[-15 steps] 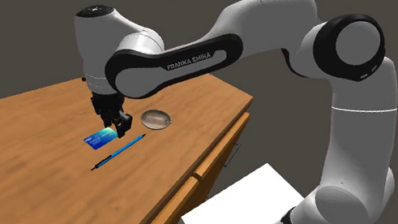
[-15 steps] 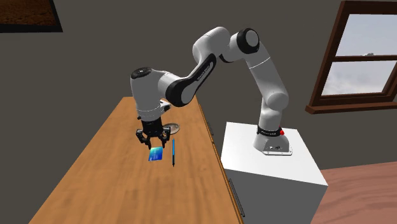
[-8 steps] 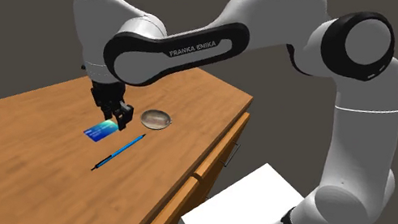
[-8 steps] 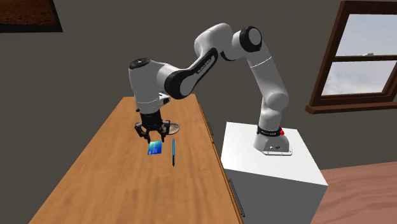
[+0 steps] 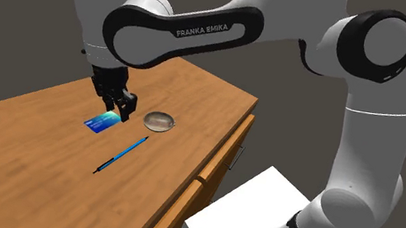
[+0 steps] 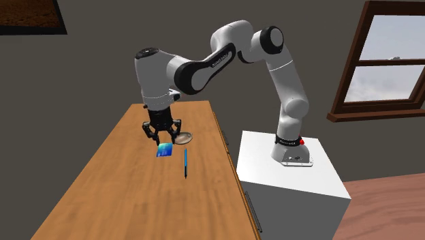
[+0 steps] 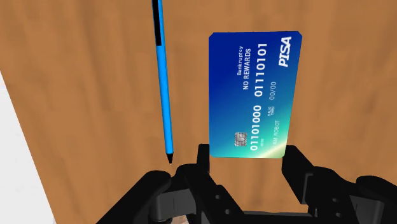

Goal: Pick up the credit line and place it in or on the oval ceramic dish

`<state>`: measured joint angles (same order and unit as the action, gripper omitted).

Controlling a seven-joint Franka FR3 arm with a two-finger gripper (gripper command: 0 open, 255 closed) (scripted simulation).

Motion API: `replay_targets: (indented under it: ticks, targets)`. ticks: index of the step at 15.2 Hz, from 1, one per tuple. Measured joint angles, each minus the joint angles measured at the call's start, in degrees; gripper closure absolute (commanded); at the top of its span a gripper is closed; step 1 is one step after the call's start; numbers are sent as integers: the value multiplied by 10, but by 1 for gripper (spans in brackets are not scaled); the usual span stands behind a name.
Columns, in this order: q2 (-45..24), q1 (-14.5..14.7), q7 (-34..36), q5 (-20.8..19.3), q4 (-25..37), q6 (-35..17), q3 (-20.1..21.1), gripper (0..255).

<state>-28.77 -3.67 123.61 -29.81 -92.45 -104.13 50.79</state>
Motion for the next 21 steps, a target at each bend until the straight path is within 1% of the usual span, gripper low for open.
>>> replay_targets:
  ticks: [7,8,9,11,12,17,19,21]
  targets:
    - [13,2,-14,14,39,45,8,255]
    - [17,0,-17,17,41,50,10,255]
    - [27,-10,-23,23,32,48,13,255]
    - [49,-42,-44,36,7,36,18,255]
    - [69,-66,-60,48,-12,29,23,255]
    - [149,-161,-137,101,-93,-12,32,255]
    - [182,-196,-175,126,-121,-27,32,255]
    - [202,-223,-213,141,-131,-33,25,255]
